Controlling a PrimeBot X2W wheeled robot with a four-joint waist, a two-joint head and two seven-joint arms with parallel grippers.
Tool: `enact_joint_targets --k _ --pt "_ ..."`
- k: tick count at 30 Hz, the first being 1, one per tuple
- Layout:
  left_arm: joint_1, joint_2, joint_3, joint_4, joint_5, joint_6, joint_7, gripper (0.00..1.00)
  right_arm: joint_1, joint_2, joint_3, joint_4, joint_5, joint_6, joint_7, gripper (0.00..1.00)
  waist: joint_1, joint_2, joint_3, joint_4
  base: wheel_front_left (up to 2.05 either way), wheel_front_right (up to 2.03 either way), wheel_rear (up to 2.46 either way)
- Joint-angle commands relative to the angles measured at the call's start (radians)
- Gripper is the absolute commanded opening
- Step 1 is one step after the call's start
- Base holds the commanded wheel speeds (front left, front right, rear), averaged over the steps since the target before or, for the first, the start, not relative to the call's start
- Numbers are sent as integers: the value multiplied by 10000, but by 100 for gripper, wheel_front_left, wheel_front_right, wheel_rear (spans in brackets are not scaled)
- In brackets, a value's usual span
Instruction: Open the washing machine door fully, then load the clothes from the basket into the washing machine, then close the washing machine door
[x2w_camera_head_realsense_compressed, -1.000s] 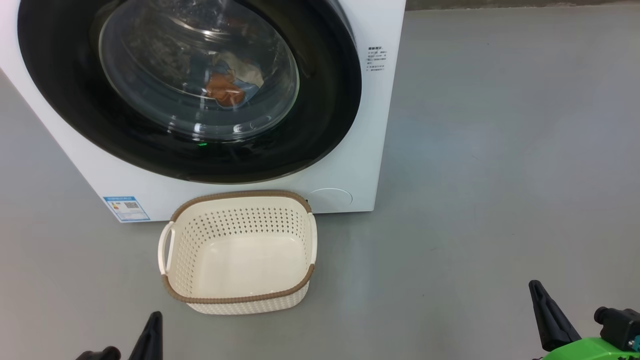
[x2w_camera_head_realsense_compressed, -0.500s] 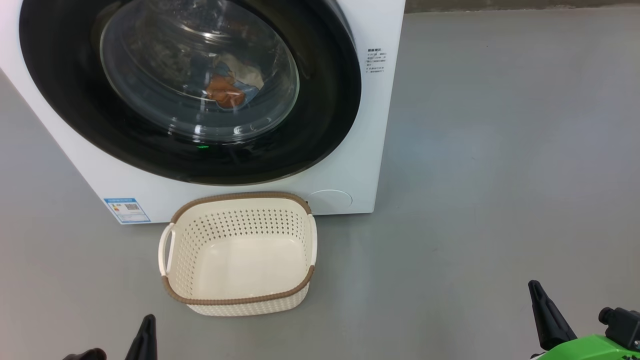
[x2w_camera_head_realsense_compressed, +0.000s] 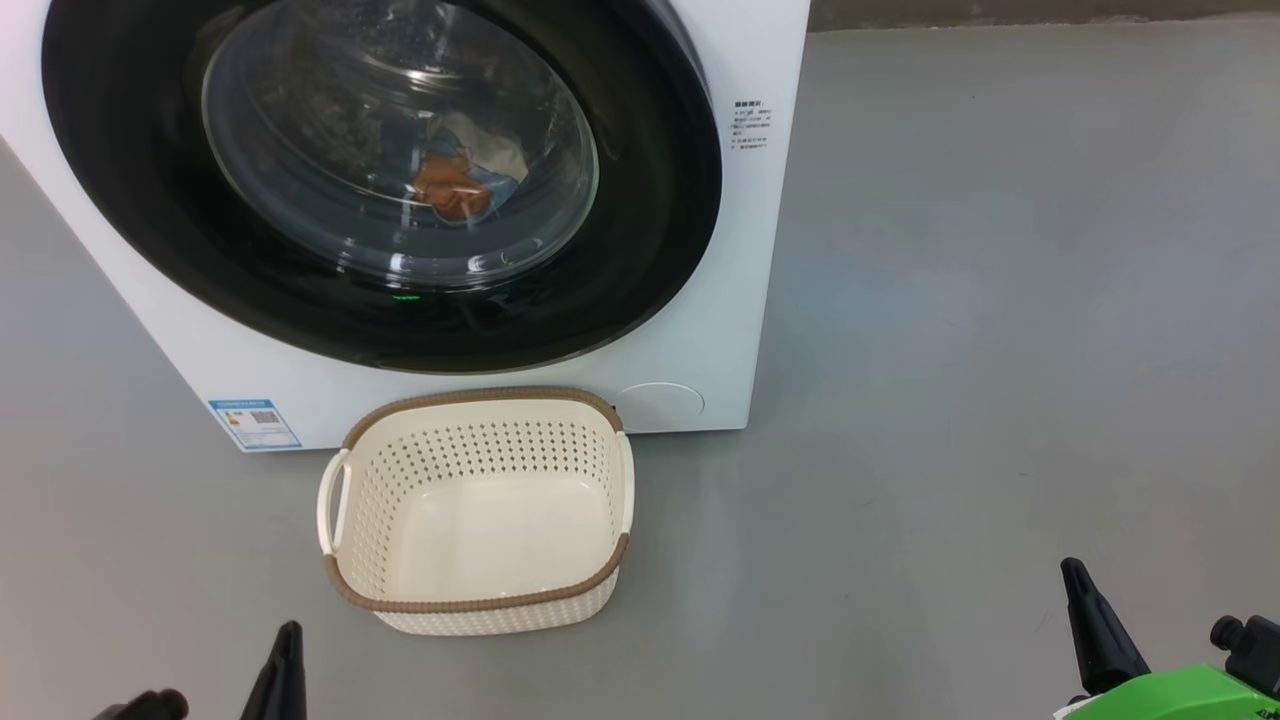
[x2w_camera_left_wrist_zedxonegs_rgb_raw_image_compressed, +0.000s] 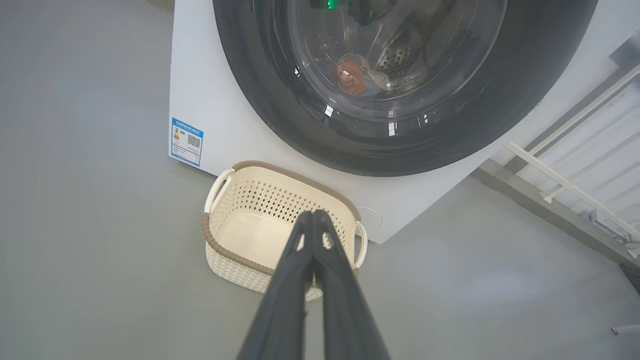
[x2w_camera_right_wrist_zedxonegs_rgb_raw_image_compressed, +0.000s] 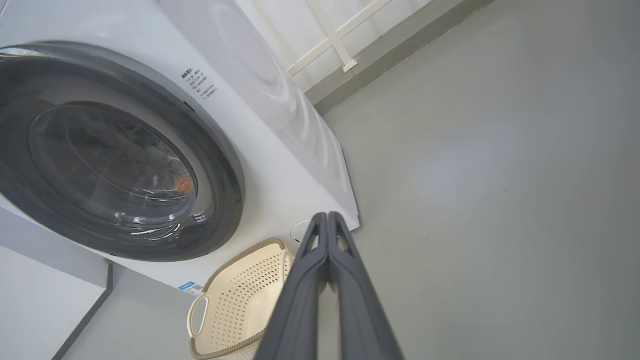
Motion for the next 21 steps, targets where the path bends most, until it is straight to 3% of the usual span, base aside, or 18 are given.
enact_joint_targets --k 1,21 --pt "-429 75 203 -199 -381 -5 89 0 -332 -64 -38 -301 330 -17 85 0 0 0 -7 -1 0 0 0" --pt "-653 33 402 -175 -2439 -8 640 0 -445 208 -204 -465 2020 -26 648 0 0 0 -76 -6 0 0 0"
